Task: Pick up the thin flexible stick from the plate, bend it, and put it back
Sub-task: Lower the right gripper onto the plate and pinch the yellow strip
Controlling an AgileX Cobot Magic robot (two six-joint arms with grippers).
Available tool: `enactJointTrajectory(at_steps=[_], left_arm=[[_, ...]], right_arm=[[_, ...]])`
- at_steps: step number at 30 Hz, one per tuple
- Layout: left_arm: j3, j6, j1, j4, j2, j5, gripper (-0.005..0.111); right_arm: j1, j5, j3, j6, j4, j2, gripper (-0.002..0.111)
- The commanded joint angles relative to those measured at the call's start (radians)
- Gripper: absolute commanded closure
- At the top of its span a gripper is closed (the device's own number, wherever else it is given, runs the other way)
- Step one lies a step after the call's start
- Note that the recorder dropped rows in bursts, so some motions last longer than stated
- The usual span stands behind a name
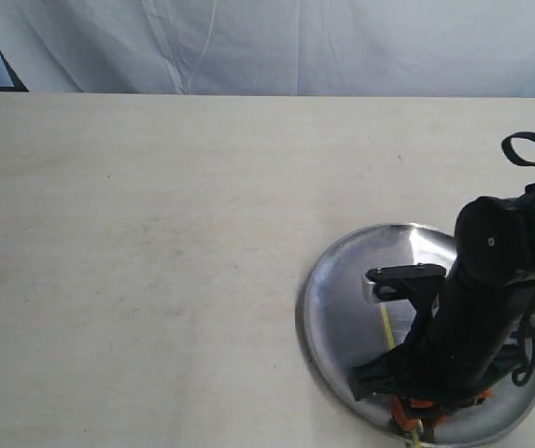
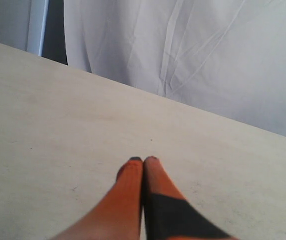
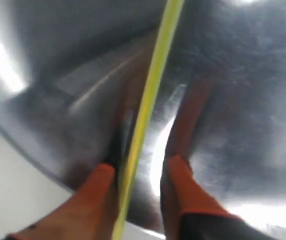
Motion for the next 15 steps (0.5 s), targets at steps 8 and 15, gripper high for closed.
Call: enactJointTrajectory(at_steps=[8, 15], left_arm=[[-0.008, 0.004, -0.003, -0.004, -0.004, -0.009, 0.107], [-0.008, 0.004, -0.003, -0.004, -0.004, -0.009, 0.107]], right_arm=[[-0.001, -0.045, 0.007, -0.058, -0.024, 0.012, 0.109], [-0.001, -0.072, 0.007, -0.076, -0.027, -0.149, 0.109]])
